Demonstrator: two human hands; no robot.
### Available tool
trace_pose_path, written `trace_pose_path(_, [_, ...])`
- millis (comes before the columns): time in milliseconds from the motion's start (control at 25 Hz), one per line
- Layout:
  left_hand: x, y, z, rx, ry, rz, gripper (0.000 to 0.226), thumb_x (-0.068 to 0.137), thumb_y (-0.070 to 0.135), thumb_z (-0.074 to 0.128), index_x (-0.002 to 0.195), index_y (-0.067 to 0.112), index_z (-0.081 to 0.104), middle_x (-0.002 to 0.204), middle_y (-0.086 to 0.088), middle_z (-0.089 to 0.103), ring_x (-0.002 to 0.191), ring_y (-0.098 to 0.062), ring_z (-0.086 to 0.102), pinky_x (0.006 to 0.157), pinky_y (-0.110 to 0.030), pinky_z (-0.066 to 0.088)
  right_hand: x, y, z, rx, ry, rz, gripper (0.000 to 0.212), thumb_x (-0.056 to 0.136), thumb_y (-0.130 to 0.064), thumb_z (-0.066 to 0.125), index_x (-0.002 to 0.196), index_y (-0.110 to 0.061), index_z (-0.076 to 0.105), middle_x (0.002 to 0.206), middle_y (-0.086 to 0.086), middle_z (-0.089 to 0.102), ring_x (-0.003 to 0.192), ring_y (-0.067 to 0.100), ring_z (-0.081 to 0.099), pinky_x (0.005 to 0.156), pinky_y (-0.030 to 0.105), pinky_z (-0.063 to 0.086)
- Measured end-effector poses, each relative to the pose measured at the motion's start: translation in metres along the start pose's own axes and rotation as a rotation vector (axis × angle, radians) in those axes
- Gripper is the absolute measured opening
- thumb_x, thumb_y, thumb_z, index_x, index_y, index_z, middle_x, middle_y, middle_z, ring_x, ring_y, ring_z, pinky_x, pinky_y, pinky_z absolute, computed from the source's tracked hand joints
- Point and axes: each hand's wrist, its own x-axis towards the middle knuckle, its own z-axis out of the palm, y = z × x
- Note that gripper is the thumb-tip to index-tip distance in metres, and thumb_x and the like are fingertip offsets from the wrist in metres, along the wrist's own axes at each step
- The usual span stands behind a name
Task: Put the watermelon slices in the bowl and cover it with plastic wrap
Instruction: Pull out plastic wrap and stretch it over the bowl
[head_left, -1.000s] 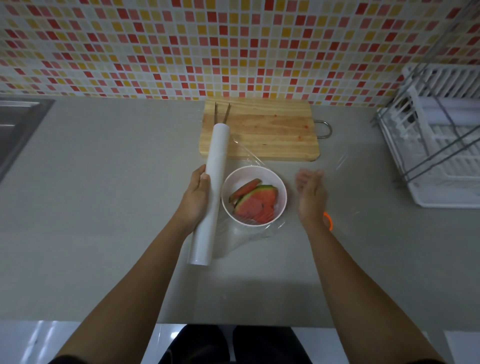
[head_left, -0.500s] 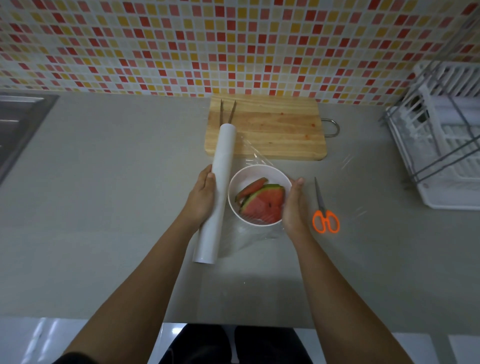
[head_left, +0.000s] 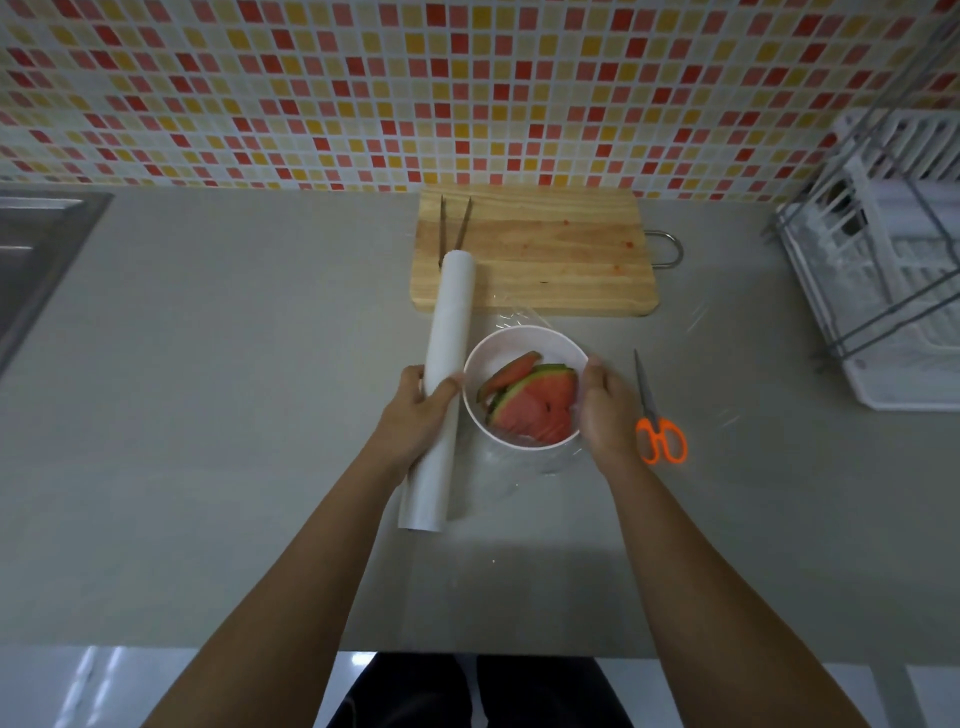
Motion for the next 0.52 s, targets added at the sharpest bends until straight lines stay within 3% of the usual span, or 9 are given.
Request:
trace_pose_path(160, [-0.001,0.009,0.017,-0.087,0.008,0.006,0.054,0.076,0.057,0.058,0.115,0.025,0.040,0.108,-0.001,0.058,0.094,-0.021,0.063,0.083,-0.042,0.054,0.013,-0.008,-0.016,-0.034,0.010,-0.082,0.038,0.098,-0.026,0.030,0.115,-0.006,0.057,0.121,0.016,0.058,0.109,0.026,0.052,0.087,0.026,0.035])
trace_pose_path(360, [0.000,0.005,0.010,0.018,0.052,-0.001,0.043,0.081,0.062,0.053,0.100,0.024,0.046,0.094,0.004,0.059,0.084,-0.017,0.062,0.064,-0.033,0.049,0.015,-0.012,-0.018,-0.099,0.037,-0.119,0.039,0.098,-0.021,0.030,0.113,0.002,0.057,0.119,0.026,0.057,0.111,0.035,0.051,0.082,0.028,0.028])
trace_pose_path(440, [-0.002,0.001,0.009,0.039,0.036,0.015,0.046,0.083,0.064,0.048,0.104,0.023,0.047,0.099,-0.002,0.062,0.086,-0.020,0.064,0.068,-0.037,0.052,0.015,-0.012,-0.016,-0.101,0.041,-0.116,0.041,0.098,-0.022,0.029,0.113,0.004,0.057,0.120,0.027,0.057,0.112,0.036,0.051,0.086,0.029,0.030])
trace_pose_path(520, [-0.005,-0.002,0.010,-0.001,-0.003,-0.004,0.055,0.081,0.068,0.044,0.113,0.024,0.045,0.109,-0.010,0.064,0.095,-0.028,0.065,0.084,-0.047,0.054,0.015,-0.012,-0.016,-0.105,0.059,-0.122,0.041,0.098,-0.022,0.029,0.112,0.003,0.057,0.119,0.027,0.057,0.111,0.035,0.051,0.086,0.031,0.032])
